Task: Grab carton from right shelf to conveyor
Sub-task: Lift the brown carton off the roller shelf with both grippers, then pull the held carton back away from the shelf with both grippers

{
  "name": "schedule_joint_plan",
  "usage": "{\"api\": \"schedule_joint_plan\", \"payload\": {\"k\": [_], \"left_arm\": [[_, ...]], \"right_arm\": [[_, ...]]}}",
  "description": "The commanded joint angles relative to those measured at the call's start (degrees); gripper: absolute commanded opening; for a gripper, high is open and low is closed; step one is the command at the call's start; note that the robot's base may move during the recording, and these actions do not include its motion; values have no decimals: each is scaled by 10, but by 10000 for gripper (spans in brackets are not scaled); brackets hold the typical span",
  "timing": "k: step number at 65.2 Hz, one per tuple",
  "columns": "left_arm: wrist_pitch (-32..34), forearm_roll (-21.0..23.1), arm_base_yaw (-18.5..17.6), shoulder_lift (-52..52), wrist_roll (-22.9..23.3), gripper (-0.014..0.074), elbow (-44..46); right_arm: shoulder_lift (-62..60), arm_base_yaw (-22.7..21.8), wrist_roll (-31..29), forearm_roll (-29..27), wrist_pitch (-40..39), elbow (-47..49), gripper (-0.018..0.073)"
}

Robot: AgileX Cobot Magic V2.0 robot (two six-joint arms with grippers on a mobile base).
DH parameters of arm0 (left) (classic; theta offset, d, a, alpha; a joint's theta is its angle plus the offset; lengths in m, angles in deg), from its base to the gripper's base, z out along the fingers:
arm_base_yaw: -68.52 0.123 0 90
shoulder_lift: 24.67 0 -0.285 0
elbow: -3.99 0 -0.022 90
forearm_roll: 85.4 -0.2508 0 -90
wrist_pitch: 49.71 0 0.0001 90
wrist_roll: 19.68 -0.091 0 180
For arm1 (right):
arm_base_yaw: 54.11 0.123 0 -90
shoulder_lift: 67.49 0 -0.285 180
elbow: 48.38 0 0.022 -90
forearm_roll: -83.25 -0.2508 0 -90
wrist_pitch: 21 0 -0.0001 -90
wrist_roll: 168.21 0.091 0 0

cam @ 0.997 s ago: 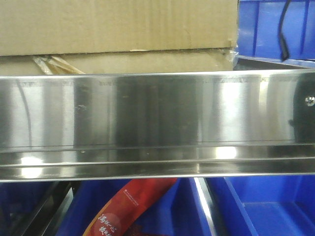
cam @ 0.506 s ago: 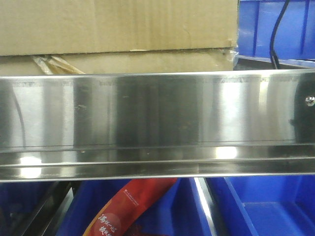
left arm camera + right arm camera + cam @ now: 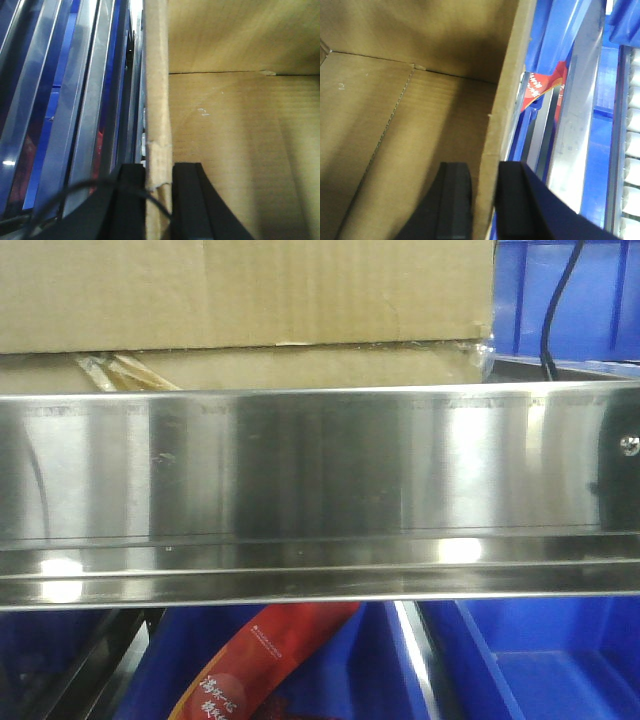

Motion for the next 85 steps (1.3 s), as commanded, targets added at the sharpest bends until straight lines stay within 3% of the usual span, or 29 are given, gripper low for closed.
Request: {"api": "schedule_joint_plan", "payload": {"k": [1,18,33,46,60,71,85], "left_arm": [[3,-1,2,0,1,-8,3],[3,4,-6,38,1,-8,22],[3,3,-60,121,1,-17,24],[3,-47,-129,175,21,-18,2],[3,-47,-178,229,52,-18,-92],[3,-44,-195,249,64,-18,-146],[3,-40,-195,251,64,-18,-136]], "right_arm": [[-2,0,-1,1,5,7,-59],[-33,0,-1,1,31,52,-59],[-119,0,-1,1,32,41,-59],[-207,0,-1,10,32,-52,-59],[-316,0,-1,11,32,-192,-59],[-355,0,-1,11,32,-240,-59],[-357,0,-1,11,32,-241,-59]]}}
